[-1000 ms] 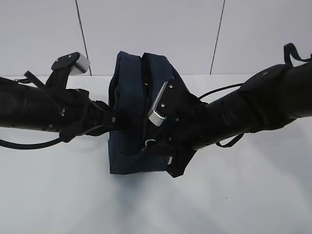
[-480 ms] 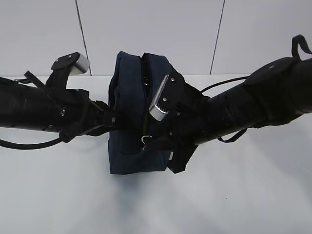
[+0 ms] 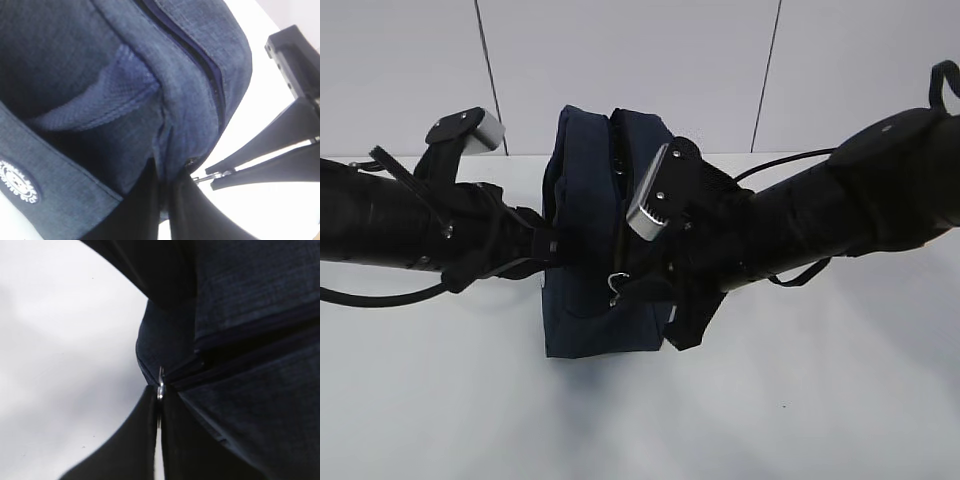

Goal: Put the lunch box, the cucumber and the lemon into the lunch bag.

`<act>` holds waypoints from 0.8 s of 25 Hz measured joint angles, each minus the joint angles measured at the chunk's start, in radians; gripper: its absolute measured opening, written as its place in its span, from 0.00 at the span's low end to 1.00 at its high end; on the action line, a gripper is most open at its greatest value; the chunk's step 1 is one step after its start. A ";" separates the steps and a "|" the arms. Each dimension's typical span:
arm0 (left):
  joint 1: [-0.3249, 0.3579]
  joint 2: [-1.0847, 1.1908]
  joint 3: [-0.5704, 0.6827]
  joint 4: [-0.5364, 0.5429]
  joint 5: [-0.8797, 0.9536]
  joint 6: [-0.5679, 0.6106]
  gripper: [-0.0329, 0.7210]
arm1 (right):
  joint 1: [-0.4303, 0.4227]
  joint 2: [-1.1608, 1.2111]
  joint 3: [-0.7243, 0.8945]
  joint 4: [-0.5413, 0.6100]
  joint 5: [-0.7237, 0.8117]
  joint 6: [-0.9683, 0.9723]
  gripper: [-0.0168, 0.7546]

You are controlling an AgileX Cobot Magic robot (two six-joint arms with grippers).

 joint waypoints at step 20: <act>0.000 0.000 0.000 0.015 0.000 0.000 0.04 | 0.000 -0.042 0.000 0.059 -0.048 0.000 0.03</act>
